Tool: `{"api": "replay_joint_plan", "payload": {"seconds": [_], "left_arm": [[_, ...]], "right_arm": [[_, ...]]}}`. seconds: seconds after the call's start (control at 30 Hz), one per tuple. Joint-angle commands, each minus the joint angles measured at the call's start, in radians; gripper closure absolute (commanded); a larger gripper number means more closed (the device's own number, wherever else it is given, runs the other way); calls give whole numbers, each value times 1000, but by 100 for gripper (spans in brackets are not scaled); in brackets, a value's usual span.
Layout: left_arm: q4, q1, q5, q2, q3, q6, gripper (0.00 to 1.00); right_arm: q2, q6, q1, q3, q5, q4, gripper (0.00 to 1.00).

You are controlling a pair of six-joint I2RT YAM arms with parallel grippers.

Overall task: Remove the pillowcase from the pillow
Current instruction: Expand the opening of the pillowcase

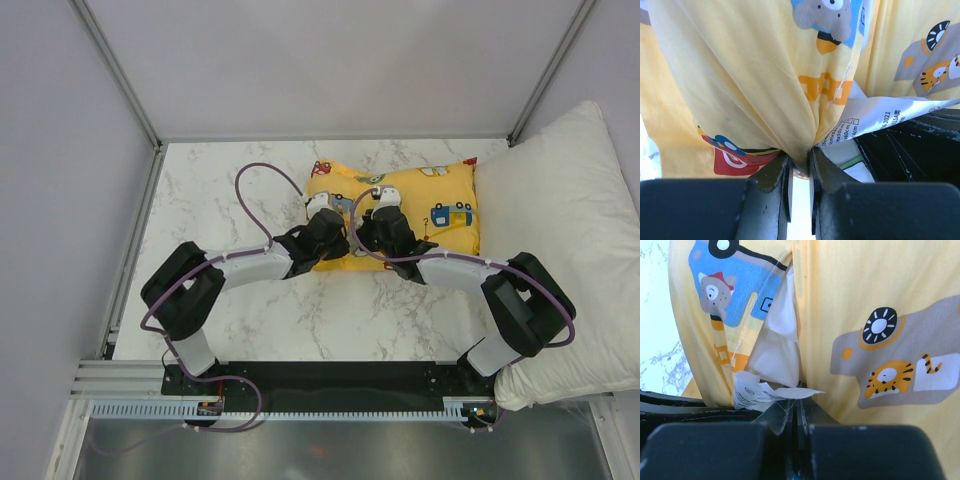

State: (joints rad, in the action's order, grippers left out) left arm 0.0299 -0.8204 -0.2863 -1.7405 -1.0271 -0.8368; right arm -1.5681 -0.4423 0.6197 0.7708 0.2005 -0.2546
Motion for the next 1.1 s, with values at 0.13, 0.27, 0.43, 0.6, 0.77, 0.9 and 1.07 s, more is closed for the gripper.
{"api": "replay_joint_plan", "payload": {"seconds": [0.13, 0.27, 0.43, 0.6, 0.77, 0.9, 1.07], "left_arm": [[7, 113, -221, 110, 149, 31, 98], [37, 144, -192, 219, 248, 36, 98], [116, 168, -113, 329, 357, 61, 98], [137, 171, -70, 351, 389, 96, 98], [177, 144, -31, 348, 363, 94, 98], [173, 44, -56, 326, 236, 131, 98], [163, 4, -34, 259, 145, 117, 80]], "right_arm": [[-21, 8, -29, -62, 85, 299, 100], [-46, 8, -84, -54, 79, 290, 100], [-90, 16, -152, -25, 89, 293, 100], [-124, 25, -176, 2, 102, 301, 100], [-116, 31, -164, 5, 57, 293, 100], [-87, 28, -114, -8, 40, 279, 100], [-47, -7, -31, -15, 27, 270, 100]]}}
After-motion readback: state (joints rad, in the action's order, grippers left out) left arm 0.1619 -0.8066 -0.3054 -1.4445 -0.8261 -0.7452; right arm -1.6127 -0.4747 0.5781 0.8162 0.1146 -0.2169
